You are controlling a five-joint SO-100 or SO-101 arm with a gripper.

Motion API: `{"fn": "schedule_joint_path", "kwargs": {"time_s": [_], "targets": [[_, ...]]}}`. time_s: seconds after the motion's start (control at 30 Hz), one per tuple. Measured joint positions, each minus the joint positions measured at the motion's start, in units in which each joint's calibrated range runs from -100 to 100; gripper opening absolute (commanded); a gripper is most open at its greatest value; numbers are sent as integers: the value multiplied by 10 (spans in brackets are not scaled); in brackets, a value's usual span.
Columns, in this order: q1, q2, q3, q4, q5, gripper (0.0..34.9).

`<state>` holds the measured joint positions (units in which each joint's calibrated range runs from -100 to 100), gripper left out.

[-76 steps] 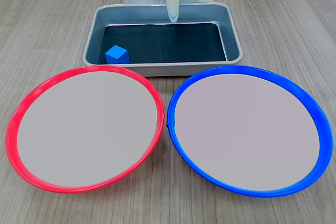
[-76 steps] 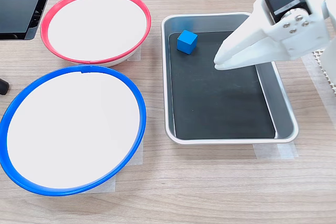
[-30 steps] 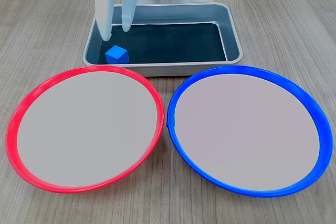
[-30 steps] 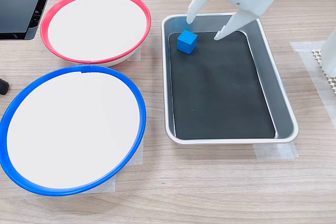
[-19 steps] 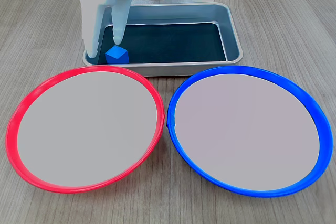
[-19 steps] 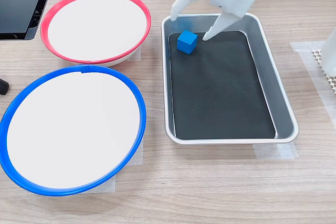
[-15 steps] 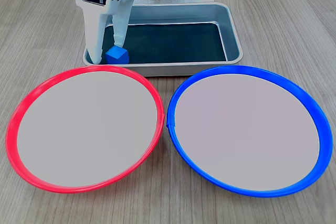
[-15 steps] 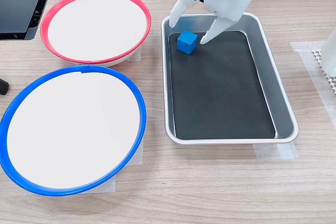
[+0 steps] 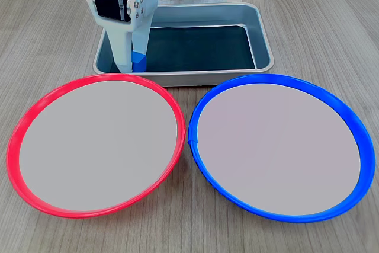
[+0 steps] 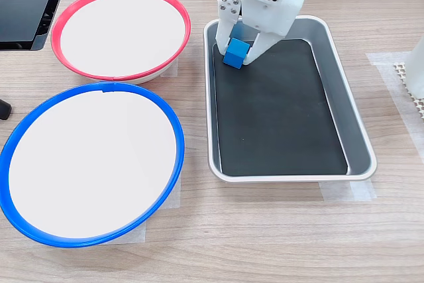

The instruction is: Move a blue block from tray to blue dish

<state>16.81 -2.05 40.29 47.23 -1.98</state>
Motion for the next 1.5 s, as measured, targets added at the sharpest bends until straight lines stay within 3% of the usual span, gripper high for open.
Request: {"fn": "schedule_joint_path", "kwargs": {"time_s": [0.13, 0.23, 0.37, 0.5, 0.77, 1.0, 1.27, 1.37, 1.4, 1.47, 1.5], "targets": [[-12, -44, 1, 60, 11, 4], [-54, -128, -2, 128, 23, 4], [-137, -182, -57, 157, 18, 4], [-208, -150, -132, 95, 5, 4], [-294, 67, -254, -135, 47, 4], [-309, 203, -316, -149, 76, 4], [-303, 257, -355, -113, 84, 167], [-304, 258, -355, -113, 84, 184], [-304, 258, -355, -113, 84, 174], [-303, 258, -355, -113, 84, 100], [-303, 257, -355, -113, 84, 16]]}}
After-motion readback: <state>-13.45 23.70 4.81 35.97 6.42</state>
